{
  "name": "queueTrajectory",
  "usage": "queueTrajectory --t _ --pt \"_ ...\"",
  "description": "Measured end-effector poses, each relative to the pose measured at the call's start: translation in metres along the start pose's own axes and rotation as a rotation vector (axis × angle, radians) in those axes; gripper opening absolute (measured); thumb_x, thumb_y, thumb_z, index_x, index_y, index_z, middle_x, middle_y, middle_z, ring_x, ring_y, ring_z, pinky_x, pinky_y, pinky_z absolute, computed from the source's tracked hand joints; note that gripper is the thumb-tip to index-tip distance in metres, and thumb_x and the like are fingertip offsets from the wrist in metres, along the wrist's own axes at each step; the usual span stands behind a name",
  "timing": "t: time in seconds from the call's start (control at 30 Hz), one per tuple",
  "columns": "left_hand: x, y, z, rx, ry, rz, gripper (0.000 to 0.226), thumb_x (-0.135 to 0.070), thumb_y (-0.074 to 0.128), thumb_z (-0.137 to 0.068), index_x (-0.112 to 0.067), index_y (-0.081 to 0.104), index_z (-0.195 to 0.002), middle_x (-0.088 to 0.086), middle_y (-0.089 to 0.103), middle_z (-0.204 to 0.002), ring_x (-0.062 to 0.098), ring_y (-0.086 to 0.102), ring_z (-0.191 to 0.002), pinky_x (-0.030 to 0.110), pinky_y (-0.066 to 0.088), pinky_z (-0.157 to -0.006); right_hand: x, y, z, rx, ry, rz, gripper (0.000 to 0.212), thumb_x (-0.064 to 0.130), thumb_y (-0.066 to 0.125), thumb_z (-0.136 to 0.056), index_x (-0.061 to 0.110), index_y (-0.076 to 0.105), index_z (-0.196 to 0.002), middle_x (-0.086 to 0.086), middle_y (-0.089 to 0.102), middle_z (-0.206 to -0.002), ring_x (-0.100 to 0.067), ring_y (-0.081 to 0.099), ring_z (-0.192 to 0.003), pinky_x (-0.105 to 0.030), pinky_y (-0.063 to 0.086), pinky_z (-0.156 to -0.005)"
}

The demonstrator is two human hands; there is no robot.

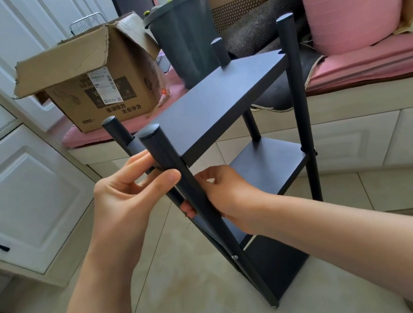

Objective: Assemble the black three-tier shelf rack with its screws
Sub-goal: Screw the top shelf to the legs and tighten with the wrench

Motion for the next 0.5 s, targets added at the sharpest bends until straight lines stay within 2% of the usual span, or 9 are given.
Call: queueTrajectory --t 0.13,0.2,0.3,0.37,0.43,0.5 --pt "-0.003 0.000 0.012 -0.035 -0.017 0.017 0.038 -0.027 0.089 -0.063 -0.032 0.082 -0.100 -0.006 0.077 -0.114 0.010 0.073 -0.105 0.017 0.055 -0.086 0.003 0.002 0.016 -0.028 -0.018 0.029 0.020 0.033 0.041 -0.106 0.014 0.046 -0.111 -0.002 0.074 -0.065 -0.013 0.068 -0.056 -0.038 0.060 -0.081" --pt "-0.005 -0.001 0.014 -0.053 -0.027 0.021 0.038 -0.030 0.086 -0.065 -0.031 0.082 -0.103 -0.005 0.077 -0.113 0.013 0.072 -0.107 0.020 0.055 -0.090 0.006 0.002 0.023 -0.042 -0.037 0.046 0.019 0.031 0.040 -0.106 0.013 0.045 -0.110 -0.003 0.073 -0.064 -0.015 0.066 -0.054 -0.039 0.060 -0.077" --pt "-0.007 -0.008 0.019 -0.102 -0.067 0.011 0.047 -0.041 0.088 -0.062 -0.029 0.081 -0.107 -0.001 0.077 -0.113 0.023 0.070 -0.113 0.036 0.053 -0.100 0.009 0.004 0.032 -0.045 -0.039 0.037 0.014 0.026 0.040 -0.106 0.012 0.043 -0.110 -0.009 0.074 -0.067 -0.016 0.063 -0.052 -0.028 0.058 -0.059" --pt "-0.005 -0.015 0.026 -0.155 -0.109 0.014 0.056 -0.051 0.091 -0.056 -0.029 0.081 -0.106 0.004 0.077 -0.110 0.029 0.070 -0.112 0.043 0.051 -0.100 0.008 0.008 0.037 -0.035 -0.041 0.049 0.011 0.024 0.041 -0.106 0.013 0.042 -0.109 -0.012 0.075 -0.073 -0.017 0.064 -0.052 -0.022 0.055 -0.052" --pt "-0.003 -0.020 0.034 -0.189 -0.151 0.032 0.065 -0.059 0.093 -0.050 -0.026 0.081 -0.104 0.009 0.077 -0.107 0.033 0.071 -0.107 0.041 0.056 -0.094 0.006 0.011 0.042 -0.022 -0.052 0.084 0.010 0.023 0.043 -0.106 0.013 0.042 -0.108 -0.013 0.075 -0.076 -0.016 0.065 -0.053 -0.019 0.054 -0.052" --pt "0.000 -0.025 0.040 -0.196 -0.187 0.042 0.069 -0.061 0.094 -0.046 -0.024 0.081 -0.103 0.009 0.078 -0.104 0.032 0.073 -0.104 0.033 0.060 -0.087 0.002 0.014 0.044 -0.021 -0.052 0.091 0.011 0.022 0.043 -0.106 0.011 0.042 -0.109 -0.015 0.075 -0.078 -0.016 0.064 -0.052 -0.017 0.051 -0.050"
Point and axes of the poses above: each hand's wrist, its own z-axis away from the middle knuckle, its own y-axis out of the palm, x = y × z, the point moved 3 cm from there along -z, towards the middle knuckle
